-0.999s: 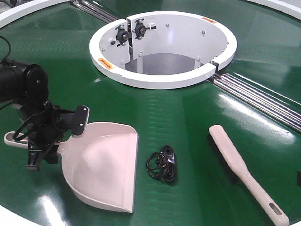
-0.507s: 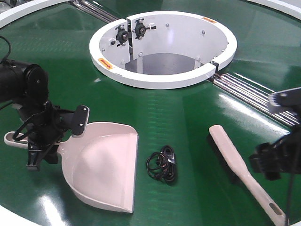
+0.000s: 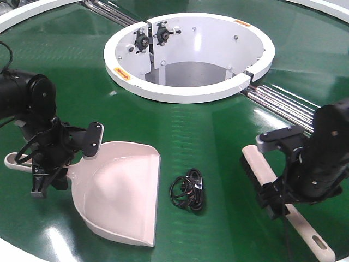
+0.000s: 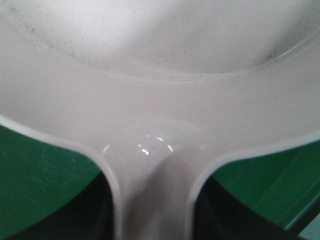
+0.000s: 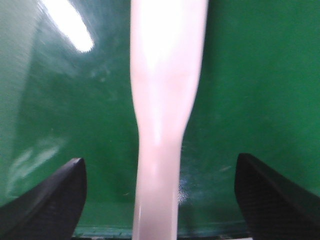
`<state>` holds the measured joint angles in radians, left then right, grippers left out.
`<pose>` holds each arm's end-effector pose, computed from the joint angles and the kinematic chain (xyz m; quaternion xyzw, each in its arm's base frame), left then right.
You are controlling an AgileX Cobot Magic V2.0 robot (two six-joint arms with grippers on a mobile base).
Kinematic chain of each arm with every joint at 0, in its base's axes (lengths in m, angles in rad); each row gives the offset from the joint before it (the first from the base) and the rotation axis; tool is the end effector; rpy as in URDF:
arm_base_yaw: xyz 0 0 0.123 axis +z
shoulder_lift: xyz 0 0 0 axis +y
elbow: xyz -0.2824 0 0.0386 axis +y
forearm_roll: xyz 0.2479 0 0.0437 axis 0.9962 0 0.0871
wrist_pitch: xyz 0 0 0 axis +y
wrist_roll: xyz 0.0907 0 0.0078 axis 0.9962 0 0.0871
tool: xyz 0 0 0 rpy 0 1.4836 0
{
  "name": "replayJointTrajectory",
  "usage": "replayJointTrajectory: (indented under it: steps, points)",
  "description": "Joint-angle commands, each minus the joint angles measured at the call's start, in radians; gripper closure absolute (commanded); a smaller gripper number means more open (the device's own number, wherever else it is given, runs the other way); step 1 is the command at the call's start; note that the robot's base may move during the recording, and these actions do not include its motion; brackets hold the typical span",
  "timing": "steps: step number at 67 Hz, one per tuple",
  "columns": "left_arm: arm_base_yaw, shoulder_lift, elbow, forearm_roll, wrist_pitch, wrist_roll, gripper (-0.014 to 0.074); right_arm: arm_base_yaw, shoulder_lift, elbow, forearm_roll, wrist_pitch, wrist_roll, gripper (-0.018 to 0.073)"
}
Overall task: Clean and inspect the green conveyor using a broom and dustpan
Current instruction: 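Lower the right gripper onto the pink brush handle and grasp it, then sweep the black cable into the dustpan with the right-held brush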
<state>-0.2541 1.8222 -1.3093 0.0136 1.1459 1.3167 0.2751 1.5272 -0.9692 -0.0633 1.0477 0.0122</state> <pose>0.3341 -0.0856 0.2123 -0.7091 -0.7051 -0.0051 0.0035 0.2558 0.0670 0.2218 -0.1459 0.9886 -0.0238 0.0298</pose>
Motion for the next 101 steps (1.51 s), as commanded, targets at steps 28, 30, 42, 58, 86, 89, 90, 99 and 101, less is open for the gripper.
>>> replayJointTrajectory:
  steps: [28, 30, 42, 58, 86, 89, 90, 99, 101]
  points:
    - [-0.004, -0.047, -0.028, -0.014, -0.009, -0.021, 0.0603, 0.0, 0.103, -0.035, -0.007, -0.013, 0.0, 0.0521]
    - [-0.004, -0.047, -0.028, -0.014, -0.009, -0.021, 0.0603, 0.0, 0.101, -0.037, -0.007, -0.013, 0.002, 0.0572]
    - [-0.004, -0.047, -0.028, -0.014, -0.009, -0.021, 0.0603, 0.0, 0.043, -0.046, -0.007, -0.017, 0.048, 0.0568]
    - [-0.004, -0.047, -0.028, -0.014, -0.009, -0.021, 0.0603, 0.001, -0.098, -0.043, 0.051, 0.022, 0.094, 0.0567]
    - [-0.004, -0.047, -0.028, -0.014, -0.009, -0.021, 0.0603, 0.084, -0.126, -0.043, 0.195, 0.136, 0.156, 0.0564]
    - [-0.004, -0.047, -0.028, -0.014, -0.009, -0.021, 0.0603, 0.111, -0.117, -0.043, 0.176, 0.134, 0.186, 0.0564]
    - [-0.004, -0.047, -0.028, -0.014, -0.009, -0.021, 0.0603, 0.121, -0.113, -0.043, 0.169, 0.134, 0.192, 0.0564]
    - [-0.004, -0.047, -0.028, -0.014, -0.009, -0.021, 0.0603, 0.191, -0.056, -0.049, 0.122, 0.161, 0.27, 0.0564]
    - [-0.004, -0.047, -0.028, -0.014, -0.009, -0.021, 0.0603, 0.2, -0.044, -0.055, 0.121, 0.168, 0.275, 0.0564]
